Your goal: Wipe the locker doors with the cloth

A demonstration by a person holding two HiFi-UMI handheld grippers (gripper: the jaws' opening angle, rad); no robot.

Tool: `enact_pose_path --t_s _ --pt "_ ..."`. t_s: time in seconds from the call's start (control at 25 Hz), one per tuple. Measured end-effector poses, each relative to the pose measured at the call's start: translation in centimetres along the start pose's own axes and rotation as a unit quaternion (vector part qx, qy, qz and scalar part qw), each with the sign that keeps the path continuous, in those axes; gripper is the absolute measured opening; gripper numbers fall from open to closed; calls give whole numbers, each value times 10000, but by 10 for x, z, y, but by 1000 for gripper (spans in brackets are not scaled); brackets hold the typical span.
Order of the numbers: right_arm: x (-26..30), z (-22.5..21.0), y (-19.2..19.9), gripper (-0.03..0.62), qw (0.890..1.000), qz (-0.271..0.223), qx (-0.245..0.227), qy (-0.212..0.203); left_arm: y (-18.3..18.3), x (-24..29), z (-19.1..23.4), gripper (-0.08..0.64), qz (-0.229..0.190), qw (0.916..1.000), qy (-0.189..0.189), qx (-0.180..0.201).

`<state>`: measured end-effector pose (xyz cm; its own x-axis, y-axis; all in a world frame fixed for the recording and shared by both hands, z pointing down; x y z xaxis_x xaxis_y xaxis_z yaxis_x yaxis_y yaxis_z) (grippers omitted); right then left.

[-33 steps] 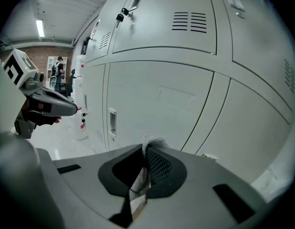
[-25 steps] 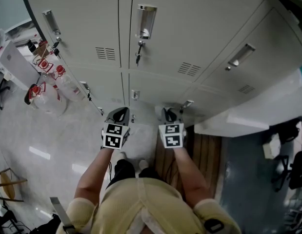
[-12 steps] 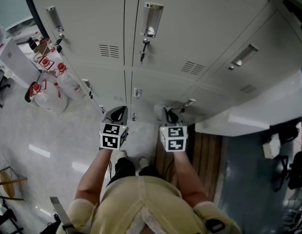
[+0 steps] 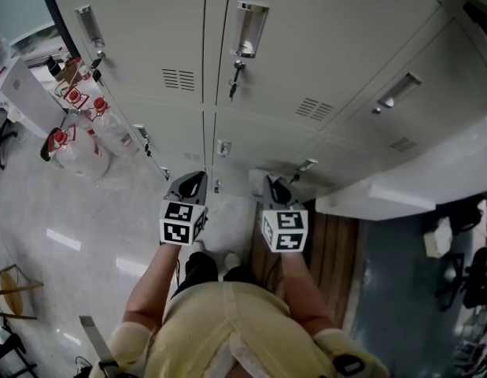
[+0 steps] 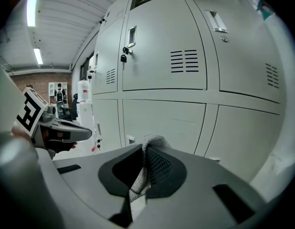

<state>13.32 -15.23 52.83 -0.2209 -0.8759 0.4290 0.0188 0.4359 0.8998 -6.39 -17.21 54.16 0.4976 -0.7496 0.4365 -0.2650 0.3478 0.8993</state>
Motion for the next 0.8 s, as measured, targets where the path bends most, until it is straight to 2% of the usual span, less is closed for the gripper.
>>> enact_pose_path --t_s 0.08,0.28,0.6,0.8 --pt "-1 1 -1 5 10000 -26 31 -22 -3 -2 -1 2 -8 10000 3 36" --pt "-2 2 0 5 9999 -62 98 -104 -6 -6 -1 2 -65 9998 -14 -170" --pt "-1 5 3 5 9994 25 188 -303 -1 -7 1 2 1 9998 -77 -167" --pt "-2 1 3 5 9990 29 309 -322 4 -8 0 2 75 9991 -23 -414"
Point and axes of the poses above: the fingertips, and each gripper's own axes: x forward along the fingers, z to its left, y out of its underside, the point moved 3 cm from there along -x, backward along the fingers, and after that the axes turned 8 degrees about x, right-handed, at the moved point
